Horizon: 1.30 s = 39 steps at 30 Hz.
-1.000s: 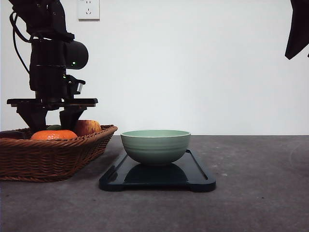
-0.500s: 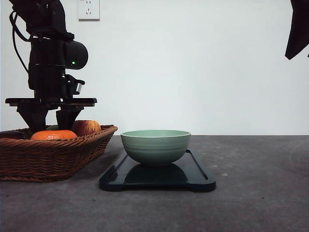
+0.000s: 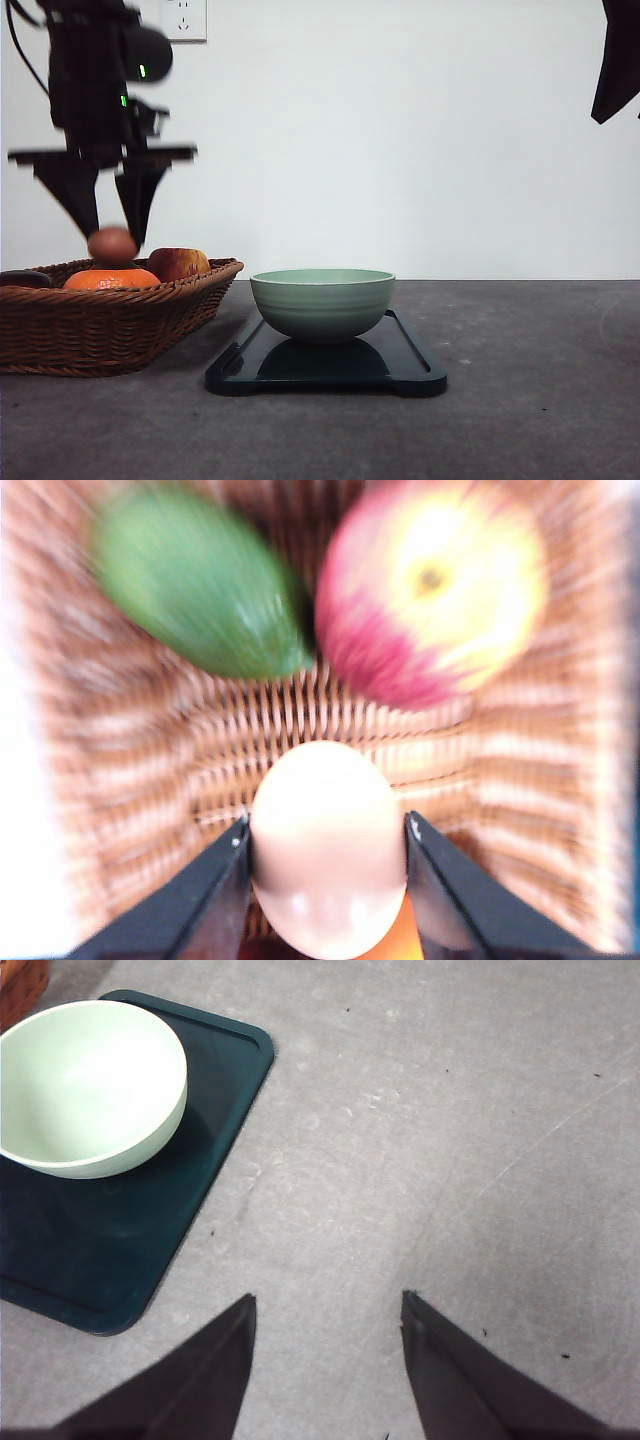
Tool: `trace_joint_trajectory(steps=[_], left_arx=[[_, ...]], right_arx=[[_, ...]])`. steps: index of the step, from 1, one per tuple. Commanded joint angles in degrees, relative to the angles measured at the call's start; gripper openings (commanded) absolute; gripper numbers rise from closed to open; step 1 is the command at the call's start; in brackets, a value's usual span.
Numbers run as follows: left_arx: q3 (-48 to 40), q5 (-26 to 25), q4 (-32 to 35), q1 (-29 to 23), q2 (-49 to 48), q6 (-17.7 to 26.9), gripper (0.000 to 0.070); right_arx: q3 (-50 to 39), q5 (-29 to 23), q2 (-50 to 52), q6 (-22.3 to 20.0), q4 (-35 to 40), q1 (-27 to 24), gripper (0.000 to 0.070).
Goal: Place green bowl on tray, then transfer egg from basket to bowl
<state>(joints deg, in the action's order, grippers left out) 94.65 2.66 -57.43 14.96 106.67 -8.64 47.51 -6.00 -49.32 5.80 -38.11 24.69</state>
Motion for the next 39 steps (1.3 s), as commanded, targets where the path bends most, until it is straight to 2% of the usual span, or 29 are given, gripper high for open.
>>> trace_joint_trajectory(steps=[1, 5, 10, 19, 30, 39], left_arx=[[1.7, -0.1, 0.5, 0.1, -1.1, 0.6, 0.0147], [1.7, -0.5, 1.5, 0.5, -5.5, 0.8, 0.0147], [1.7, -3.9, 4.7, 1.9, -10.1, 0.5, 0.0147], [1.7, -10.3, 9.8, 6.5, -11.5, -1.2, 0.0147], [1.7, -10.4, 17.3, 14.9, -10.7, -1.5, 0.0147], [1.7, -10.4, 19.1, 18.2, -4.1, -2.2, 0.0152]], right_arx=[[0.4, -0.1, -0.4, 0.2, 0.4, 0.2, 0.0282], [0.4, 0.0, -0.4, 0.2, 0.4, 0.2, 0.0281], [0.4, 0.0, -0.4, 0.2, 0.4, 0.2, 0.0281], [0.4, 0.0, -0.4, 0.2, 0.4, 0.2, 0.0281], [0.4, 0.0, -0.4, 0.2, 0.4, 0.2, 0.0282], [0.4, 0.0, -0.4, 0.2, 0.3, 0.2, 0.0282]])
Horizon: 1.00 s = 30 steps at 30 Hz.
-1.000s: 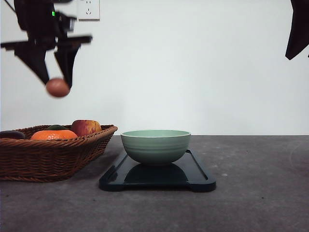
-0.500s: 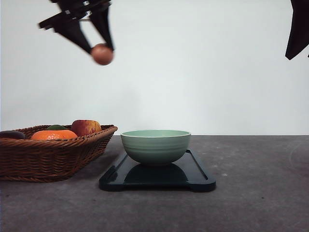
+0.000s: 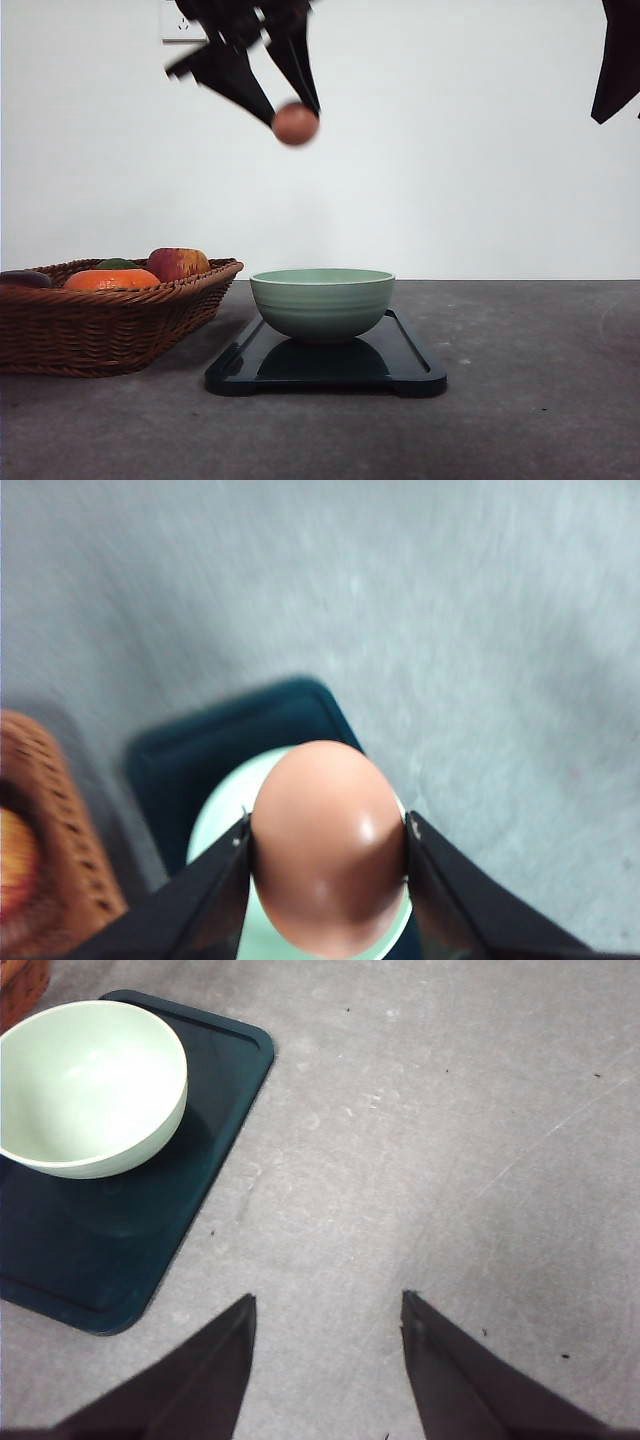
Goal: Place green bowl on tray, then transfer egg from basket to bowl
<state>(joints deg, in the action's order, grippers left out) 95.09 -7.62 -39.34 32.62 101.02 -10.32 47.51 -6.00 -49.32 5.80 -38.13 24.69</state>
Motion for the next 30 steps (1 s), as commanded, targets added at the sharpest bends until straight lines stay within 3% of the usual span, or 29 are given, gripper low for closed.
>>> trace_joint_trajectory(steps=[1, 18, 30], left_arx=[[1.3, -0.2, 1.3, 0.7, 2.5, -0.5, 0.0151], [1.3, 0.3, 3.2, 1.7, 17.3, -0.5, 0.0151], [1.3, 1.3, 3.4, 2.5, 19.8, -0.3, 0.0151]], right_arx=[[0.4, 0.0, -0.4, 0.2, 0.4, 0.2, 0.0282], [0.4, 0.0, -0.4, 0.2, -1.0, 0.2, 0.0282], [0.4, 0.0, -0.4, 0.2, -1.0, 0.2, 0.0282]])
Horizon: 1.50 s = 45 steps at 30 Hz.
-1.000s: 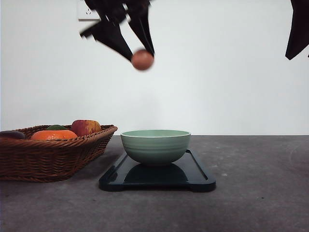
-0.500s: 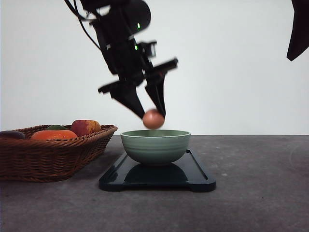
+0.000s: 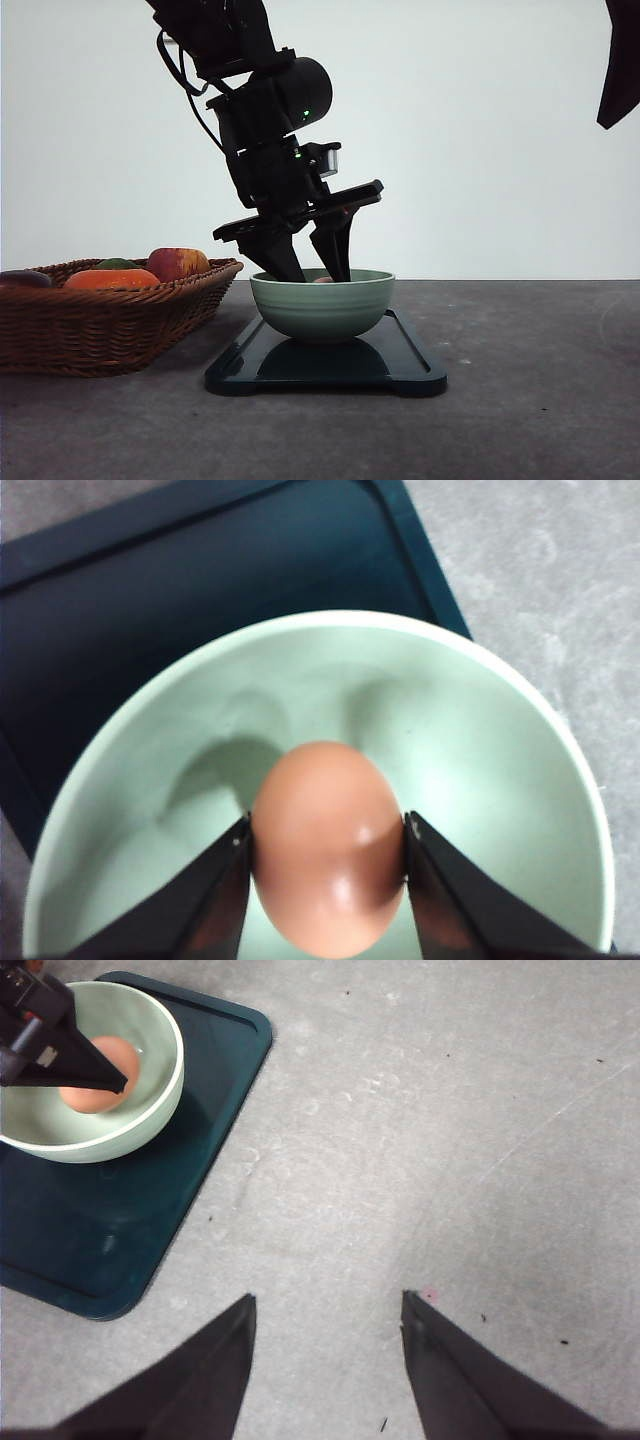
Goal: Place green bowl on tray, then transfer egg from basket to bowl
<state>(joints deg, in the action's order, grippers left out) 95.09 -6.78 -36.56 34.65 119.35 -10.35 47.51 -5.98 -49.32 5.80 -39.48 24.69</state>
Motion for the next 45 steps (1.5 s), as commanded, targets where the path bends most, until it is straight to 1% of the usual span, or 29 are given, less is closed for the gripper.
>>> trace_joint_trajectory(steps=[1, 14, 17, 18, 21, 22, 23, 29, 33, 40, 45], left_arx=[[1.3, 0.8, 0.6, 0.5, 1.5, -0.1, 0.0151], [1.3, 1.0, 0.2, 0.6, 2.7, 0.2, 0.0152], [1.3, 1.0, 0.3, 0.6, 2.7, 0.2, 0.0162], [1.3, 1.0, 0.3, 0.6, 2.7, 0.2, 0.0182], [1.3, 0.8, -0.1, 0.7, 2.7, 0.2, 0.0334], [1.3, 0.8, -0.2, 0.7, 2.7, 0.2, 0.0367], [1.3, 0.7, -0.4, 0.7, 2.7, 0.2, 0.0378], [3.2, 0.7, -4.0, 0.7, 2.3, 0.3, 0.0381], [4.3, 0.7, -4.2, 0.8, 0.3, 0.2, 0.0381], [5.0, 0.8, -5.2, 1.3, -6.4, 0.2, 0.0381], [5.0, 0.8, -6.9, 1.6, -13.1, 0.8, 0.0381]], right_arx=[[0.4, 0.0, -0.4, 0.2, 0.4, 0.2, 0.0282], [0.4, 0.0, -0.4, 0.2, 0.1, 0.2, 0.0282], [0.4, 0.0, -0.4, 0.2, -0.1, 0.2, 0.0282], [0.4, 0.0, -0.4, 0.2, -0.1, 0.2, 0.0282], [0.4, 0.0, -0.4, 0.2, -0.1, 0.2, 0.0281], [0.4, 0.0, -0.4, 0.2, -0.2, 0.2, 0.0281], [0.4, 0.0, -0.4, 0.2, -0.2, 0.2, 0.0282], [0.4, 0.0, -0.4, 0.2, -0.8, 0.2, 0.0281], [0.4, 0.0, -0.4, 0.2, -0.9, 0.2, 0.0282], [0.4, 0.0, -0.4, 0.2, -0.9, 0.2, 0.0282], [0.4, 0.0, -0.4, 0.2, -0.9, 0.2, 0.0282]])
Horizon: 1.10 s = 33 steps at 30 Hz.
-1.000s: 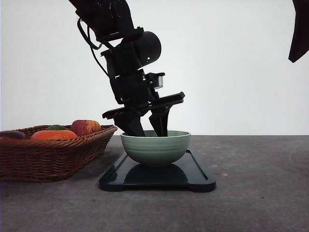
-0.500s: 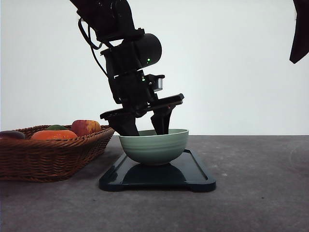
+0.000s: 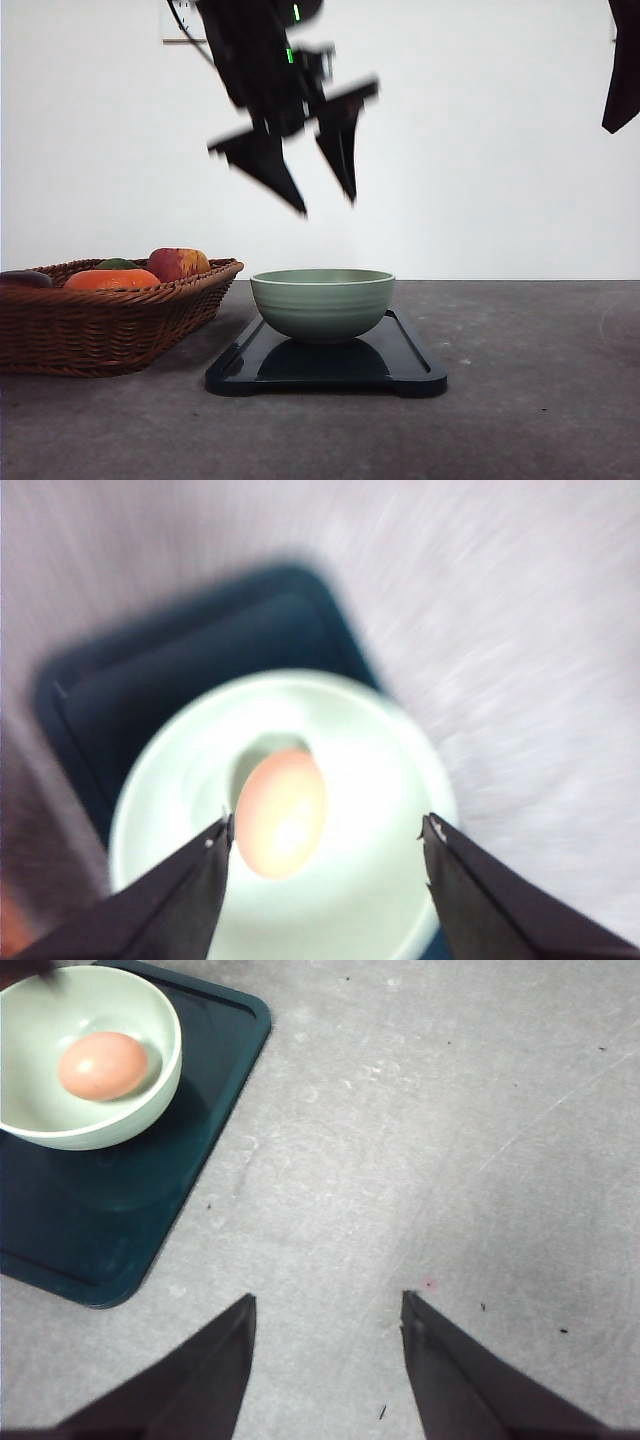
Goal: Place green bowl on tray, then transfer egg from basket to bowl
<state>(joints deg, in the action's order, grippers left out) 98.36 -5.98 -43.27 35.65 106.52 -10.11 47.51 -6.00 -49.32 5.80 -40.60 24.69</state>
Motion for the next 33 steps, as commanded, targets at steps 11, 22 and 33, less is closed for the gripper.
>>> trace_joint_trajectory(steps=[11, 22, 33], left_arx=[[-11.8, 2.2, 2.5, 0.7, -17.6, 1.7, 0.0381], [-38.6, 7.0, 10.0, 0.2, -38.5, -0.7, 0.038], [-47.7, 11.1, 8.3, -2.7, -51.8, -1.5, 0.0381]], right_arx=[[0.4, 0.0, -0.4, 0.2, 0.3, 0.3, 0.0282], [0.4, 0.1, -0.4, 0.1, 0.8, 0.3, 0.0282], [0.4, 3.3, -0.4, -1.5, 2.1, 0.3, 0.0282]])
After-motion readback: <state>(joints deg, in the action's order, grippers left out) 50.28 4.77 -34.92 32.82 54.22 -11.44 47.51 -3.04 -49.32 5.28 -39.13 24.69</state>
